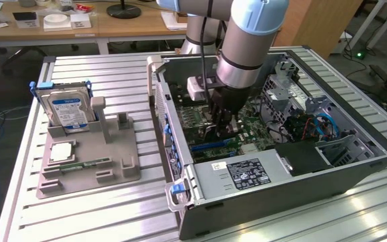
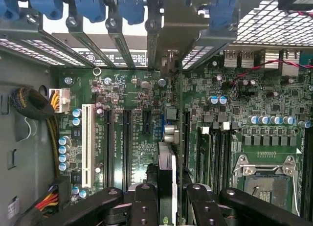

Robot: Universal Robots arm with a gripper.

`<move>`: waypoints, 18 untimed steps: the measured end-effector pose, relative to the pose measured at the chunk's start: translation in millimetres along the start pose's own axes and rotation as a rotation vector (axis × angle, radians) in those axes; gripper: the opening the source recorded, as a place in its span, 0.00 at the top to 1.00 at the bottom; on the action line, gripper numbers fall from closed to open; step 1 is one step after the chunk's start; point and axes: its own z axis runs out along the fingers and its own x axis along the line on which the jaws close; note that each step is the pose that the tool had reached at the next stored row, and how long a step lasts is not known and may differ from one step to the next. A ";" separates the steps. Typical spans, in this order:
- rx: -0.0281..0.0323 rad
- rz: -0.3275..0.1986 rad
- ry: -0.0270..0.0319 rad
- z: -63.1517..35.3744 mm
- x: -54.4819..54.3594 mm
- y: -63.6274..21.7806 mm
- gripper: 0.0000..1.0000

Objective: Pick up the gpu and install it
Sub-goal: 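Insert the gpu into the slot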

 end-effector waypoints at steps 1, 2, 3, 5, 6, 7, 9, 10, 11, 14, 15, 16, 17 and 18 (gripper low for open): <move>0.0000 0.000 0.0000 0.5 0.0 0.2 0.73; 0.0001 0.000 -0.0002 1.0 0.0 0.3 0.73; 0.0001 0.000 -0.0002 1.5 0.0 0.5 0.73; 0.0001 0.000 -0.0001 2.6 0.1 0.7 0.73; 0.0001 0.000 -0.0001 3.1 0.1 0.8 0.73; 0.0001 0.000 -0.0001 3.7 0.1 0.9 0.73; 0.0001 0.000 -0.0001 4.9 0.2 1.1 0.73; 0.0001 0.000 -0.0001 5.4 0.2 1.2 0.73; 0.0001 0.000 0.0000 5.9 0.2 1.2 0.73; -0.0001 0.000 0.0001 6.8 0.3 1.3 0.73; -0.0001 0.000 0.0001 6.8 0.3 1.3 0.73; -0.0001 0.000 0.0000 6.8 0.3 1.3 0.73; 0.0000 0.000 -0.0001 6.9 0.3 1.3 0.73; 0.0001 0.000 -0.0001 6.9 0.3 1.3 0.73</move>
